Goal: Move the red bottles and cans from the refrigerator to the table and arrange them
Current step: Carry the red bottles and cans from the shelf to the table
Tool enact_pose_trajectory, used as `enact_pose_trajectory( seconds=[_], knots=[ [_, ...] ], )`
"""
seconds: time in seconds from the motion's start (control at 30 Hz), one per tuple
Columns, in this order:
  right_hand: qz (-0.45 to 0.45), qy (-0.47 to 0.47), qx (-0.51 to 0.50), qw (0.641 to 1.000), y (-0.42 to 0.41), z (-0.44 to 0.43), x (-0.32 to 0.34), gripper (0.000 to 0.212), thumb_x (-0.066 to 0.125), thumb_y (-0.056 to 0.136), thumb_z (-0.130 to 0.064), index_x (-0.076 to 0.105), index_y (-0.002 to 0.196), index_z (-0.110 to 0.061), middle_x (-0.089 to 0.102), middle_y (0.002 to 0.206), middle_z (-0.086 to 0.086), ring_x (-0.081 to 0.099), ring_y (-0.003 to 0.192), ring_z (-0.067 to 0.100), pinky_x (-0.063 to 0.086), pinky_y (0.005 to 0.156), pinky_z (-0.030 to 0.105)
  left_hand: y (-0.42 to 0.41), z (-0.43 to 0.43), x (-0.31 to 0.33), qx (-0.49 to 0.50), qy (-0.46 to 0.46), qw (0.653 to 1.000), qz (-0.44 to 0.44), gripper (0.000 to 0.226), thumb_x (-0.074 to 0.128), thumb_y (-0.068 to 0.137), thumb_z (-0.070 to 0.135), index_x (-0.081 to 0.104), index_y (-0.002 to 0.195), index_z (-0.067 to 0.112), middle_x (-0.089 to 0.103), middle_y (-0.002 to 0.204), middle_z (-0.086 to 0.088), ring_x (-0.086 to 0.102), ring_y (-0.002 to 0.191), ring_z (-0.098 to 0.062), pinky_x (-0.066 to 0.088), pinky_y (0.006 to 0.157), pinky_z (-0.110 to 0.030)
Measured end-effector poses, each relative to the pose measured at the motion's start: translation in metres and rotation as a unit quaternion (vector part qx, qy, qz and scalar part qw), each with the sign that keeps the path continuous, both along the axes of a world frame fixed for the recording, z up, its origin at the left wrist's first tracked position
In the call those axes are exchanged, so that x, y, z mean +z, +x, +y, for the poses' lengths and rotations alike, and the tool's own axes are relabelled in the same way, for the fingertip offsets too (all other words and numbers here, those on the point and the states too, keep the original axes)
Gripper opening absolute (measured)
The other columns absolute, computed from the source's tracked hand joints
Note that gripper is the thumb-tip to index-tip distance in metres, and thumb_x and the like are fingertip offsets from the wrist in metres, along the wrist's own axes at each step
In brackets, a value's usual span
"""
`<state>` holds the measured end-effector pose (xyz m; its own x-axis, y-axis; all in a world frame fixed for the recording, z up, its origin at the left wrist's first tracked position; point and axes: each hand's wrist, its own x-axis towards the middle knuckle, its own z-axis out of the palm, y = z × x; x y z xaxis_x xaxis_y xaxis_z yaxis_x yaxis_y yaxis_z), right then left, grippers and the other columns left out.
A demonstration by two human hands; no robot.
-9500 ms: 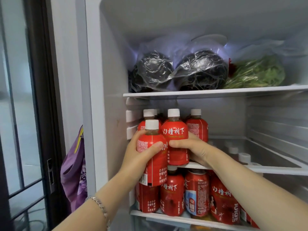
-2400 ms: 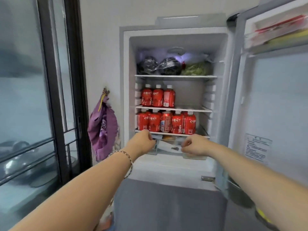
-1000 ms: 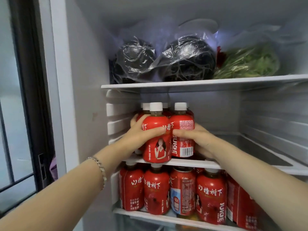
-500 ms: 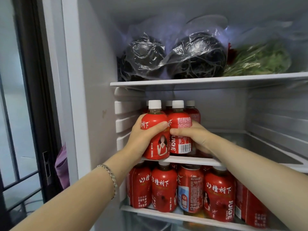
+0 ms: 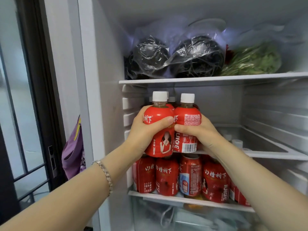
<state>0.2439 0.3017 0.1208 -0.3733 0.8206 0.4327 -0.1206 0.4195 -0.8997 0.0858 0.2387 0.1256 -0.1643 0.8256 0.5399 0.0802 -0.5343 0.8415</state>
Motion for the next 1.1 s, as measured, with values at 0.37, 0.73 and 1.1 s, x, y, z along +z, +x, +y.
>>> enact_pose_trajectory(
  seconds=[0.37,0.73,1.1],
  knots=[
    [-0.003,0.05,0.096,0.994,0.002,-0.101,-0.014,0.072,0.09,0.045,-0.019,0.061,0.111,-0.018,0.072,0.099,0.002,0.07,0.091,0.017,0.055,0.079,0.033,0.015,-0.131,-0.023,0.079,0.027,0.996,-0.01,0.062,0.082,0.05,0.029,0.055,0.106,0.027,0.069,0.099,0.001,0.071,0.084,-0.013,0.058,0.069,-0.027],
    [-0.052,0.025,0.344,0.937,-0.049,-0.244,-0.066,0.08,0.092,0.039,-0.014,0.059,0.112,-0.018,0.071,0.099,0.001,0.07,0.089,0.015,0.055,0.08,0.032,0.026,-0.334,-0.086,0.328,-0.01,0.942,-0.067,0.067,0.089,0.042,0.021,0.056,0.1,0.031,0.069,0.094,0.002,0.07,0.081,-0.008,0.057,0.071,-0.029],
    [-0.114,-0.011,0.613,0.782,-0.098,-0.515,-0.145,0.078,0.092,0.043,-0.017,0.054,0.111,-0.02,0.069,0.101,0.0,0.07,0.087,0.006,0.055,0.069,0.017,0.08,-0.63,-0.156,0.594,-0.06,0.798,-0.079,0.071,0.076,0.04,0.044,0.051,0.106,0.034,0.064,0.103,0.004,0.068,0.087,-0.008,0.055,0.071,-0.02]
  ],
)
